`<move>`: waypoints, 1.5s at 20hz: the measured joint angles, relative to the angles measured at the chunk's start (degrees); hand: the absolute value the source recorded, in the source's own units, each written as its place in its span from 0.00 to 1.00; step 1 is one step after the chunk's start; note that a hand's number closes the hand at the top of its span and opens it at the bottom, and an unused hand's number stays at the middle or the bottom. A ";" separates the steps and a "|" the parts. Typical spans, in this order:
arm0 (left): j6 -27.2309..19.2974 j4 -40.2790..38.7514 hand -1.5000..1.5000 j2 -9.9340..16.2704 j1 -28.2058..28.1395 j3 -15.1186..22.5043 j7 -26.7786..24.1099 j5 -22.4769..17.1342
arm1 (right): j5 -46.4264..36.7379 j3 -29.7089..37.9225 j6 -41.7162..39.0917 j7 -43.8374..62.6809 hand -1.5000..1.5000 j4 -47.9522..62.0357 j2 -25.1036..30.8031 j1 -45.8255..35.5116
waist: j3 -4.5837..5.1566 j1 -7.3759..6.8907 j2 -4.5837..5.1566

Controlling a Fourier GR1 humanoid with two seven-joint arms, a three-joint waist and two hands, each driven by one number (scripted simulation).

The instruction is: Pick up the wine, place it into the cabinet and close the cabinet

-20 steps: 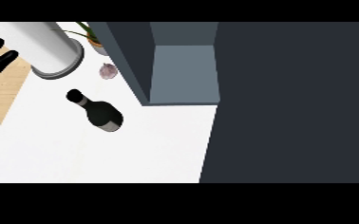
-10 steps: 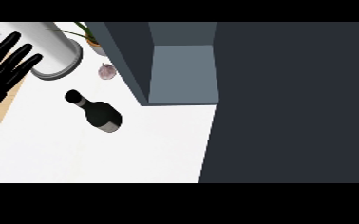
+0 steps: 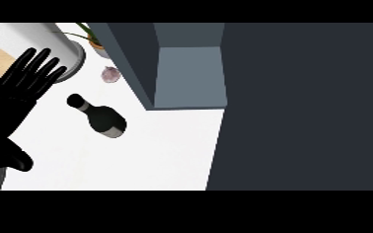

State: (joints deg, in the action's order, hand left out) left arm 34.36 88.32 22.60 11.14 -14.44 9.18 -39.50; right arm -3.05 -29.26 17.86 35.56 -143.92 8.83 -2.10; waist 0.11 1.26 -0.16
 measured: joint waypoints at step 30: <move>3.70 -39.97 0.00 -2.79 6.88 0.82 -34.92 32.21 | -1.67 -5.24 7.14 -0.31 0.00 0.12 6.18 -2.84 | 0.05 0.59 0.15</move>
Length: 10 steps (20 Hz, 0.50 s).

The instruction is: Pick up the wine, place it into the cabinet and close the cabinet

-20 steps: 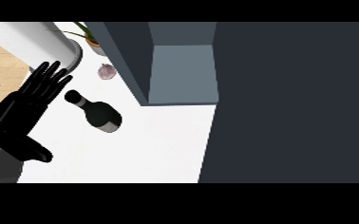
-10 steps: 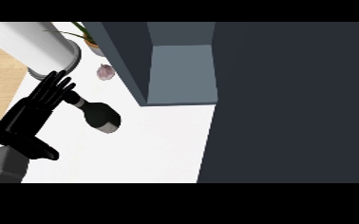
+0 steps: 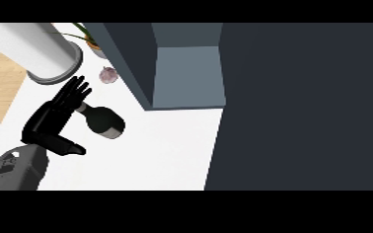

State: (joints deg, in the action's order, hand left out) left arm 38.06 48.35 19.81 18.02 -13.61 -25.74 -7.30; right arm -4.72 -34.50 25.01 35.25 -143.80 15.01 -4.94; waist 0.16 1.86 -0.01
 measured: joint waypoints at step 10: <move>-0.82 -13.22 0.00 0.67 4.52 1.82 -5.66 3.74 | -0.03 0.51 1.20 -0.90 0.00 0.15 2.40 -0.74 | 0.04 0.26 0.10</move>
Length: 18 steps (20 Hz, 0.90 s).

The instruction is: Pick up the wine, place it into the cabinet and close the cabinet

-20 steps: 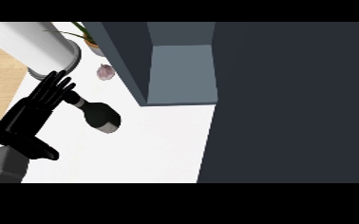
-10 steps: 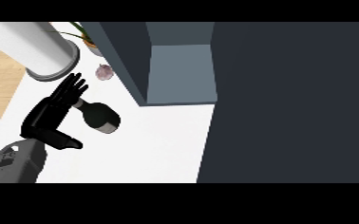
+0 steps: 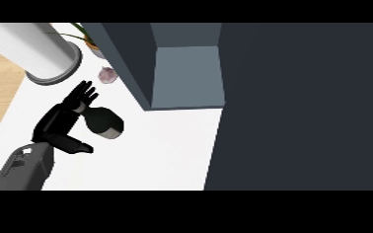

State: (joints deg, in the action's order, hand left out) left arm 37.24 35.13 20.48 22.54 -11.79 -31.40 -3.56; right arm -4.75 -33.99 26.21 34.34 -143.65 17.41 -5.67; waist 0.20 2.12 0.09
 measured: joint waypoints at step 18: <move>0.27 -9.95 1.00 -1.44 3.57 2.93 -4.91 0.92 | 0.50 -0.98 2.08 -2.47 0.00 0.31 2.79 0.72 | 0.03 0.24 0.02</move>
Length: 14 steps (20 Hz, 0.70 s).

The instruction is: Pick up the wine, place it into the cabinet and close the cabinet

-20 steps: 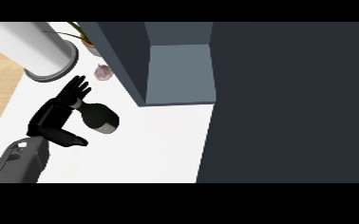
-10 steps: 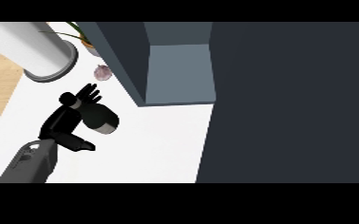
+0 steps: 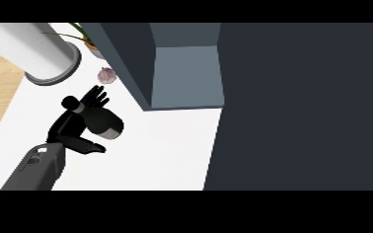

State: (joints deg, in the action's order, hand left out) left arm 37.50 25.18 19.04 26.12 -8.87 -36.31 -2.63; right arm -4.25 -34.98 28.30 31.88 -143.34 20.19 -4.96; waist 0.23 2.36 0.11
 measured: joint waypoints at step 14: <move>-6.80 0.93 1.00 -2.70 -0.44 0.17 -7.89 -0.58 | 0.19 -1.21 1.85 -1.66 0.00 -0.26 2.11 1.50 | -0.32 -0.43 -0.46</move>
State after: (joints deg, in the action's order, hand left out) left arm 30.71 26.11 16.34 25.68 -8.70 -44.20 -3.21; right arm -4.06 -36.18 30.14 30.22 -143.60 22.30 -3.46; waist -0.09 1.93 -0.35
